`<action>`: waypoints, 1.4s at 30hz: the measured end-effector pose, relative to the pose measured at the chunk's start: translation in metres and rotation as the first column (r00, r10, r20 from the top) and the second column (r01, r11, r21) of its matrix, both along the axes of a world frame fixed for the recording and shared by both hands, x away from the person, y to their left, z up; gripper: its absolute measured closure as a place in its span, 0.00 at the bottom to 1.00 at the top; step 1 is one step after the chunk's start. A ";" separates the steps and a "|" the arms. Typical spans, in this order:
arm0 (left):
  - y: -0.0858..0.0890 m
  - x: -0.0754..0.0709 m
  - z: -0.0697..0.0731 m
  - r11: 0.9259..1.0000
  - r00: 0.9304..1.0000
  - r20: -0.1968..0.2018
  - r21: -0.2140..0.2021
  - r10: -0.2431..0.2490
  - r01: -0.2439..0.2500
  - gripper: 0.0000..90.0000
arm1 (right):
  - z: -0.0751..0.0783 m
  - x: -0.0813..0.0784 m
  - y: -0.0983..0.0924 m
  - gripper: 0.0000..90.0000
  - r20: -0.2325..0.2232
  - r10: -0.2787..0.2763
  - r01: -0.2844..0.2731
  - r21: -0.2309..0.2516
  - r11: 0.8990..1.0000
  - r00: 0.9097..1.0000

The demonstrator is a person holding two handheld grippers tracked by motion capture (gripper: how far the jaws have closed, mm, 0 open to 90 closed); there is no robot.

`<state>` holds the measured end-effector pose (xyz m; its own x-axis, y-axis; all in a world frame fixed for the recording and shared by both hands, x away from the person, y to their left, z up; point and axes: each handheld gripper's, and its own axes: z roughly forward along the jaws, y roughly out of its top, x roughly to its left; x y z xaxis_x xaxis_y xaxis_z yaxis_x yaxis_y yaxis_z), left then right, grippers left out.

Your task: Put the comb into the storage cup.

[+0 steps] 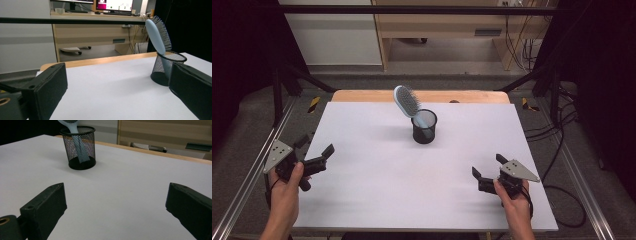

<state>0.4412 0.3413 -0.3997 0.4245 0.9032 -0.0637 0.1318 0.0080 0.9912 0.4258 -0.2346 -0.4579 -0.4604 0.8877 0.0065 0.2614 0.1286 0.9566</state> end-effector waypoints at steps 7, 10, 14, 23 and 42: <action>-0.008 0.001 -0.016 0.999 1.000 -0.007 -0.037 -0.006 0.006 0.02 | 0.000 0.000 0.000 0.04 0.000 -0.005 0.005 -0.010 1.000 1.000; -0.011 0.001 -0.022 0.999 1.000 -0.011 -0.049 -0.006 0.005 0.02 | 0.000 0.000 0.000 0.04 0.001 -0.003 0.003 -0.008 1.000 1.000; -0.010 0.001 -0.026 0.998 1.000 -0.012 -0.070 -0.004 0.003 0.02 | 0.000 0.000 0.000 0.04 -0.002 0.000 0.000 -0.011 1.000 1.000; -0.011 0.000 -0.033 0.995 1.000 -0.011 -0.098 -0.005 0.004 0.02 | -0.002 0.001 -0.001 0.04 -0.009 -0.010 0.010 -0.025 1.000 1.000; -0.032 -0.006 -0.039 0.997 0.997 -0.005 -0.037 -0.074 0.073 0.02 | -0.003 0.000 -0.003 0.04 -0.003 -0.007 0.007 -0.015 1.000 1.000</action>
<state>0.4351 0.3089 -0.4385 0.4892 0.8665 -0.0995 0.1396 0.0348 0.9896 0.4261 -0.2372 -0.4605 -0.4538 0.8911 -0.0055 0.2650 0.1409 0.9539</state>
